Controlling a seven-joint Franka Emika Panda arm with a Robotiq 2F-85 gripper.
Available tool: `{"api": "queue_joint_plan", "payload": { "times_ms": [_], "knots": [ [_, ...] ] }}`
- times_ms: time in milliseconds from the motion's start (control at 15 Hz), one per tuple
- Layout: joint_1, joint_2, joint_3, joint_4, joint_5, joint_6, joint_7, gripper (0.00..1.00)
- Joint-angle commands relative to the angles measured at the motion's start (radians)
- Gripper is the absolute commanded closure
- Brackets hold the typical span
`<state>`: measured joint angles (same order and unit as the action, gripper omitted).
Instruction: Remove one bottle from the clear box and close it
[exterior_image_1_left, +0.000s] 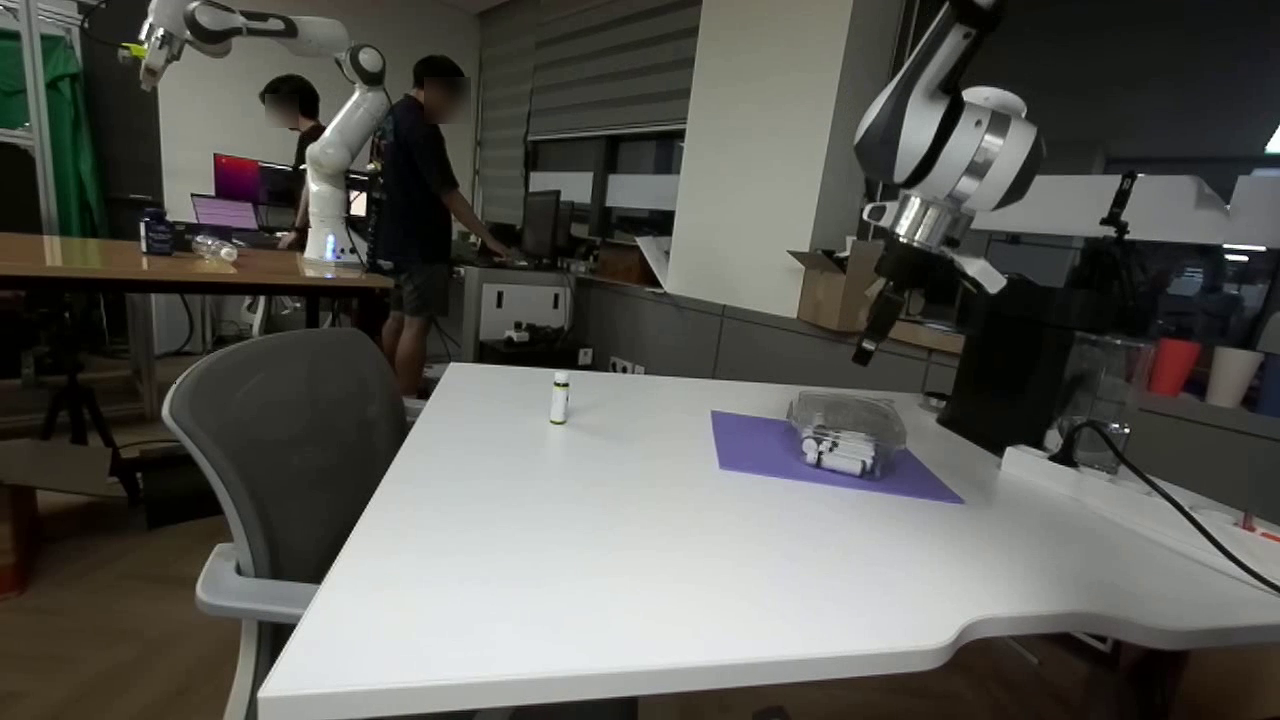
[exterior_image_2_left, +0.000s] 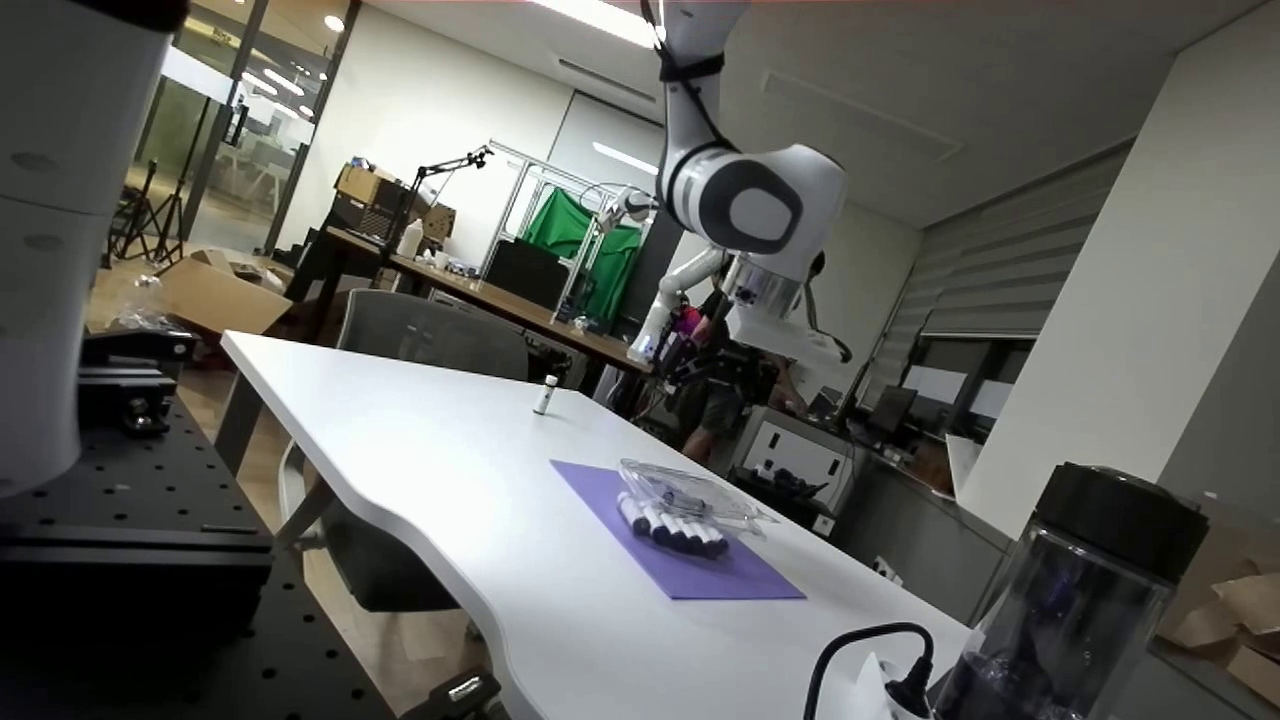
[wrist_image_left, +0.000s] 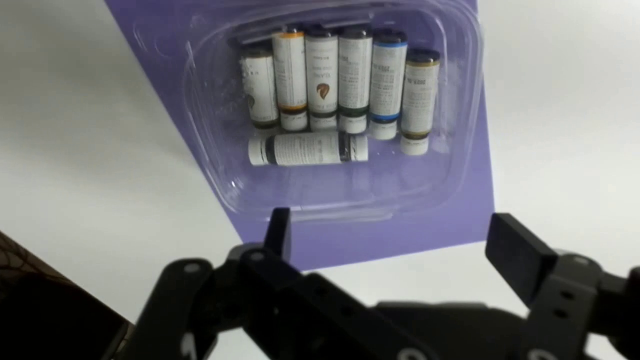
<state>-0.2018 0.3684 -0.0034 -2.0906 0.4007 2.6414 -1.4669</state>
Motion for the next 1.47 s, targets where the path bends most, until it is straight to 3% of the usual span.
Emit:
{"api": "queue_joint_plan", "payload": {
  "times_ms": [0,333,733,1067,1400],
  "knots": [
    [-0.091,0.17,0.032,0.189,-0.012,-0.078,-0.007,0.0],
    [-0.147,0.336,0.064,0.364,-0.037,-0.164,0.018,0.0],
    [-0.158,0.445,0.082,0.5,-0.045,-0.269,0.047,0.0],
    [-0.153,0.441,0.096,0.52,-0.045,-0.389,0.036,0.0],
    [-0.142,0.419,0.099,0.504,-0.043,-0.416,0.033,0.0]
  ]
}}
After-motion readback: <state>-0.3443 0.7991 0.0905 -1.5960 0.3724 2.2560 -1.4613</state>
